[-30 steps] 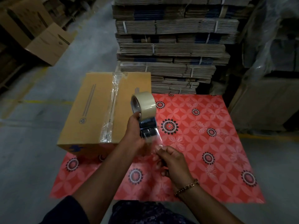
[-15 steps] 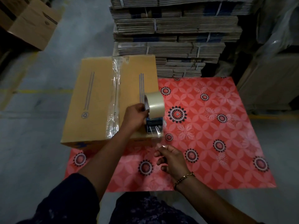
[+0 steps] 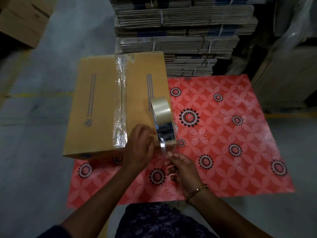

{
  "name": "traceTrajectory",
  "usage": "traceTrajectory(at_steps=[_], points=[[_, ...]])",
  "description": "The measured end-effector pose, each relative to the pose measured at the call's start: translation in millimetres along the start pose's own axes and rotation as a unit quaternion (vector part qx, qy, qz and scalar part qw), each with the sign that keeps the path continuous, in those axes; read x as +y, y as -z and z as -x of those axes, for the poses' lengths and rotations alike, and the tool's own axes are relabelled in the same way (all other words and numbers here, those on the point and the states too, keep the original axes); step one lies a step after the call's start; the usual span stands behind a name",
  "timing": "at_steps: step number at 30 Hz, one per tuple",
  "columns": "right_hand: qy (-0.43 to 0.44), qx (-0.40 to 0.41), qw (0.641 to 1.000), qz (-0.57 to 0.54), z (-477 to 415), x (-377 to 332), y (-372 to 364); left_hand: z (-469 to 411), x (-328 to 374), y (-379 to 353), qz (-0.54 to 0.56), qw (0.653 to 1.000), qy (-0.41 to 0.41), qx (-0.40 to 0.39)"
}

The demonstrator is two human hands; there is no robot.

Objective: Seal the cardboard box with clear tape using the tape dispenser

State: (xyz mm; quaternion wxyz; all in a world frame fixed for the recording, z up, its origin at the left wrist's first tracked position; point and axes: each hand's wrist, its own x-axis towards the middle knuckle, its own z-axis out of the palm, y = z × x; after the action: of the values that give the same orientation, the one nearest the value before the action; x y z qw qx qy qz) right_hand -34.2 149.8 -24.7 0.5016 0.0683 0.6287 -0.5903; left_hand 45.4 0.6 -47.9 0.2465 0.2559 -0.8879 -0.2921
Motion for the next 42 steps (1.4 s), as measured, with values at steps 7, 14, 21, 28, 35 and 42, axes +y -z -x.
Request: traceTrajectory(at_steps=[7, 14, 21, 28, 35, 42], points=[[0.012, -0.002, 1.000, 0.018, 1.0, -1.3, 0.8, 42.7, 5.5, -17.2, -0.056, 0.989, -0.130, -0.032], [0.014, -0.023, 1.000, 0.012, -0.3, -2.7, 5.3, 34.1, 6.5, -18.3, -0.039, 0.996, -0.073, -0.012], [0.203, 0.037, 0.951, 0.230, -15.3, -2.3, 54.0, 36.1, 8.7, -15.5, 0.061, 0.997, 0.013, -0.037], [0.411, -0.039, 0.776, 0.477, -35.9, -12.6, 58.4, 37.6, 9.9, -17.2, 0.136, 0.987, 0.071, -0.035], [0.442, -0.041, 0.762, 0.472, -50.0, -25.0, 53.8, 35.2, 12.2, -14.9, 0.163, 0.982, 0.083, -0.043], [0.427, -0.072, 0.765, 0.476, -51.1, -34.0, 54.9, 39.4, 14.2, -19.9, 0.191, 0.975, 0.107, -0.033]])
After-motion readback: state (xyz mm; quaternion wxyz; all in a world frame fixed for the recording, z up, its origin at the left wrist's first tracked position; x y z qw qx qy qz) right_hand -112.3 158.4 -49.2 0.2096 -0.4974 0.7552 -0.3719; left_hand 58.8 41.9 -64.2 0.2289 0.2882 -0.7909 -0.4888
